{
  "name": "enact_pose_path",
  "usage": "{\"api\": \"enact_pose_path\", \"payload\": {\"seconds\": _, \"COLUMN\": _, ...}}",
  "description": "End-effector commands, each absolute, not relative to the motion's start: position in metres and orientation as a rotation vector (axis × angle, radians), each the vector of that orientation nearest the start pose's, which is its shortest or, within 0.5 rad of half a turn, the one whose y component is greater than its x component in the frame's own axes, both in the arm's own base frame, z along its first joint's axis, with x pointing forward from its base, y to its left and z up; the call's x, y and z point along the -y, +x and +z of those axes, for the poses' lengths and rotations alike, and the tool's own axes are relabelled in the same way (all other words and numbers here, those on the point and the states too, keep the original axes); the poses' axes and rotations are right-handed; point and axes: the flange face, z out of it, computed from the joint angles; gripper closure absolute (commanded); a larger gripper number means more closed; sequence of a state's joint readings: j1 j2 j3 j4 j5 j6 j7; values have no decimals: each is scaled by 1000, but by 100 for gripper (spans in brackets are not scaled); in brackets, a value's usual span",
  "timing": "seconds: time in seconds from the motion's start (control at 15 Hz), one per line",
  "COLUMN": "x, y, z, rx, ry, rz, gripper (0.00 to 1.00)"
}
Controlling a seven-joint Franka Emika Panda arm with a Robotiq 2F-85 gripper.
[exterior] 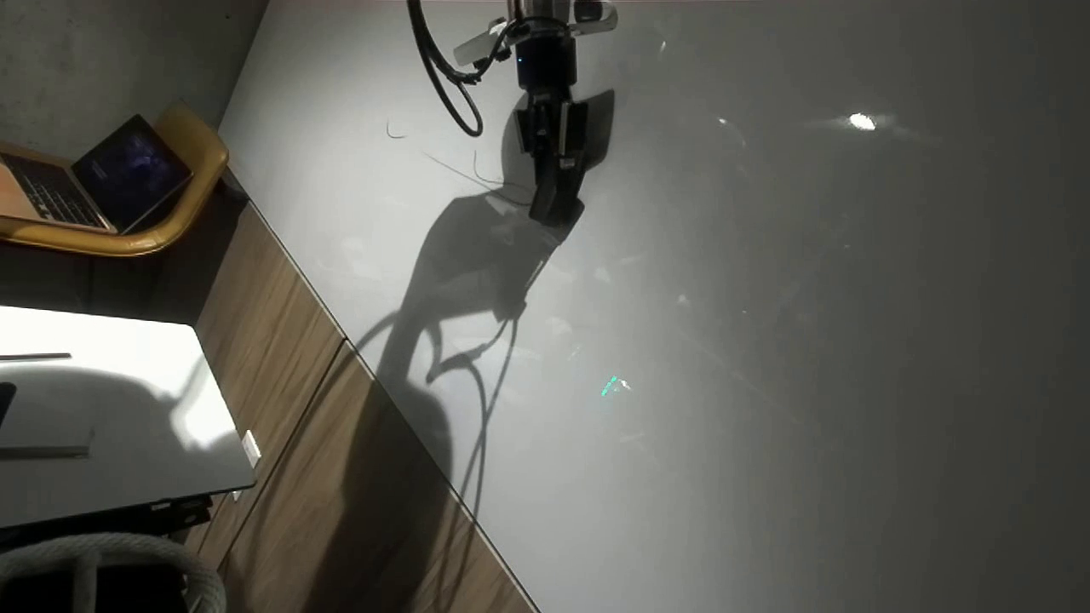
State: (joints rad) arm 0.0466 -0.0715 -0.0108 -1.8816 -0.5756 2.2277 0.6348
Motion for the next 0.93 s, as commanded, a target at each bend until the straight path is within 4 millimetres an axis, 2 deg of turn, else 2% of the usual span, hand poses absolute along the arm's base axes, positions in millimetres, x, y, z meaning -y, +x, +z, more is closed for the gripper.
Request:
{"api": "enact_pose_path", "payload": {"seconds": 0.0, "x": -33, "y": 572, "z": 563, "rx": -559, "ry": -3209, "rz": -957, "gripper": 71}}
{"api": "enact_pose_path", "payload": {"seconds": 0.13, "x": -50, "y": 575, "z": 554, "rx": -522, "ry": -3192, "rz": -944, "gripper": 71}}
{"api": "enact_pose_path", "payload": {"seconds": 0.27, "x": -66, "y": 580, "z": 557, "rx": -473, "ry": -3193, "rz": -954, "gripper": 71}}
{"api": "enact_pose_path", "payload": {"seconds": 0.53, "x": -107, "y": 595, "z": 589, "rx": -361, "ry": -3227, "rz": -996, "gripper": 71}}
{"api": "enact_pose_path", "payload": {"seconds": 0.73, "x": -148, "y": 603, "z": 614, "rx": -264, "ry": -3271, "rz": -1002, "gripper": 71}}
{"api": "enact_pose_path", "payload": {"seconds": 0.87, "x": -177, "y": 608, "z": 620, "rx": -191, "ry": -3306, "rz": -998, "gripper": 71}}
